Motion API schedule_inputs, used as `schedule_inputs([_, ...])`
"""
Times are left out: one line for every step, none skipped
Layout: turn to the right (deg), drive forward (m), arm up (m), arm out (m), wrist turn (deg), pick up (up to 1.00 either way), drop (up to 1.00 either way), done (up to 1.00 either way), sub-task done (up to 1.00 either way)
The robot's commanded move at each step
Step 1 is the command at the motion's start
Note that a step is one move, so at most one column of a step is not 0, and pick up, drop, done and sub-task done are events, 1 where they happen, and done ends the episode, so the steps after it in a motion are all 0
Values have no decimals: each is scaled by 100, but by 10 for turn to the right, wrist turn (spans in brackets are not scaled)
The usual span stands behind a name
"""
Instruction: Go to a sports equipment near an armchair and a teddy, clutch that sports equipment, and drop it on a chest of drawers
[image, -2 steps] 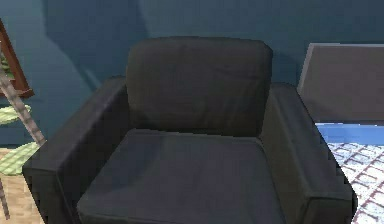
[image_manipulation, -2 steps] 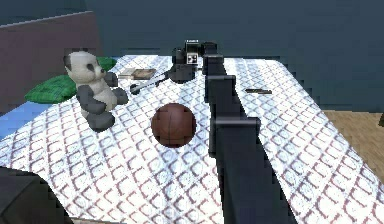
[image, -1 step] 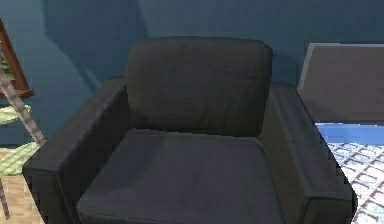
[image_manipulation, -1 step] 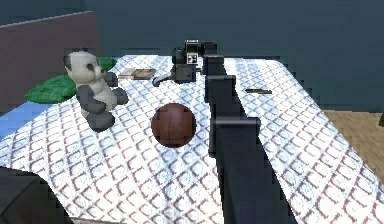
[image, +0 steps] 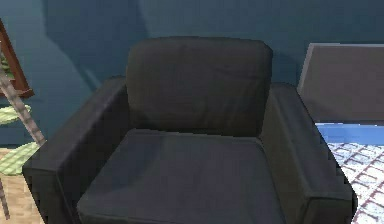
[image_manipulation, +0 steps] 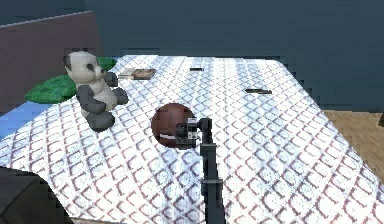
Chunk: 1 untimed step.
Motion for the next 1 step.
schedule_inputs([0,0,0,0,0,100,0,0,0])
